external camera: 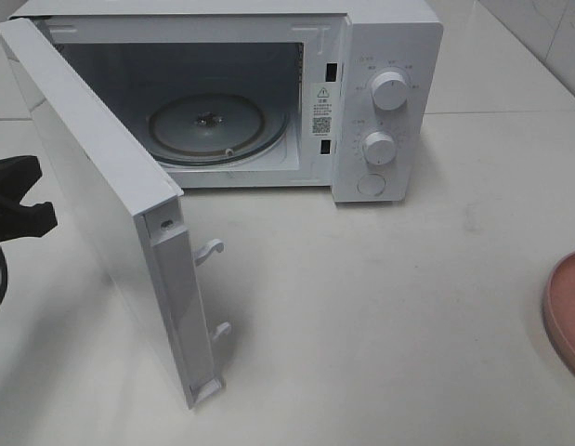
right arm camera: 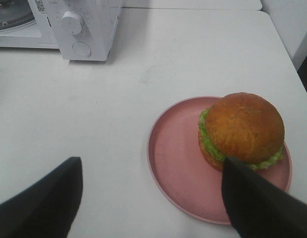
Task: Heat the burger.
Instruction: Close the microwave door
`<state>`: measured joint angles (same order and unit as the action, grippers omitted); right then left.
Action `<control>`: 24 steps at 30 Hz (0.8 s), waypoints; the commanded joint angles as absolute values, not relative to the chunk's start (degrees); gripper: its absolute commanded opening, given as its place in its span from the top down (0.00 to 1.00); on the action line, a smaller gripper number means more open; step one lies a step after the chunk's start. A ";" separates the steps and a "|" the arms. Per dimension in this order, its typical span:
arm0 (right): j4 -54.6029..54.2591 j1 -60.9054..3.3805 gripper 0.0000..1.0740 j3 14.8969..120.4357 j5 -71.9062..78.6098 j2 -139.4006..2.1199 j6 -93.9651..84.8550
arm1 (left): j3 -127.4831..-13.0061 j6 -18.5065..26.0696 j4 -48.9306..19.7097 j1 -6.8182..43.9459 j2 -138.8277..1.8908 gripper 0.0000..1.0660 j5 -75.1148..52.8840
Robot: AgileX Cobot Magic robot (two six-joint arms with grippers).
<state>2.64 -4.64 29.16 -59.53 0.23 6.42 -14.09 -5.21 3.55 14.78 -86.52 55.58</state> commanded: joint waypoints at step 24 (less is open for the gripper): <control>2.41 -4.30 0.30 29.05 -59.47 1.72 6.19 | -29.51 2.46 -14.73 32.60 -94.60 1.00 51.51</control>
